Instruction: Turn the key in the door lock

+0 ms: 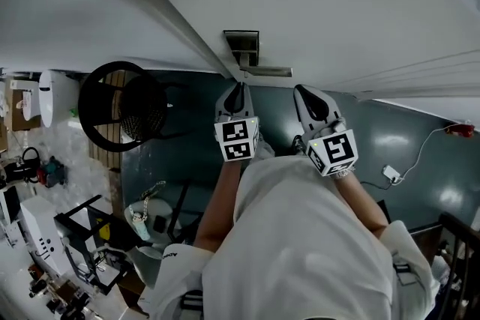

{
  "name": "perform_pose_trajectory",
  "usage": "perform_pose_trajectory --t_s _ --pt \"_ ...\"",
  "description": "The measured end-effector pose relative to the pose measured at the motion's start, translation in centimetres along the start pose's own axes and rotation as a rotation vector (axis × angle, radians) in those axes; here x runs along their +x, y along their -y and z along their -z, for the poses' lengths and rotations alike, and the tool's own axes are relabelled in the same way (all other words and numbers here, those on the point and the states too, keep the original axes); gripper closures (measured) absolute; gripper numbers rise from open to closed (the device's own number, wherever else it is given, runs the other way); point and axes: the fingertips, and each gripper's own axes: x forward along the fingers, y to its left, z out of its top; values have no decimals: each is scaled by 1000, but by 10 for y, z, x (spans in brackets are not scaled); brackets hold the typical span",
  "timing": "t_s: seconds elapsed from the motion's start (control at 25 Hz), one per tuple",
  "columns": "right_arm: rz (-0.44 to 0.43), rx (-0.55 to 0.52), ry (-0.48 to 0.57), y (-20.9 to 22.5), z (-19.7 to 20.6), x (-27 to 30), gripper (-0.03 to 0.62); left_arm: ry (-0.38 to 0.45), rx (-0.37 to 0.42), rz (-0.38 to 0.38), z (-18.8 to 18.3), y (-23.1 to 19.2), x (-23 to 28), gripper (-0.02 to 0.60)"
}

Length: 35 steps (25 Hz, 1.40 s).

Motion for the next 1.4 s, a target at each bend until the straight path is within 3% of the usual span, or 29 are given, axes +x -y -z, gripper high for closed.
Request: perform_pose_trajectory --t_s 0.08,0.2,0.64,1.04,1.16,1.4 --pt "19 -2 -1 -1 0 4 602 -35 -15 30 6 -3 13 560" --pt "52 -4 -2 0 0 6 602 -85 -26 71 11 -5 30 491" --pt "147 -4 14 -1 -3 13 602 -244 35 164 26 -7 68 485" --pt "188 -10 35 -4 -6 19 602 -341 -13 214 28 -6 84 486" --pt "199 -1 31 -3 -6 21 602 -344 -67 244 28 -4 87 521" --pt "200 1 17 -7 -3 28 602 -344 -281 389 29 -3 87 532"
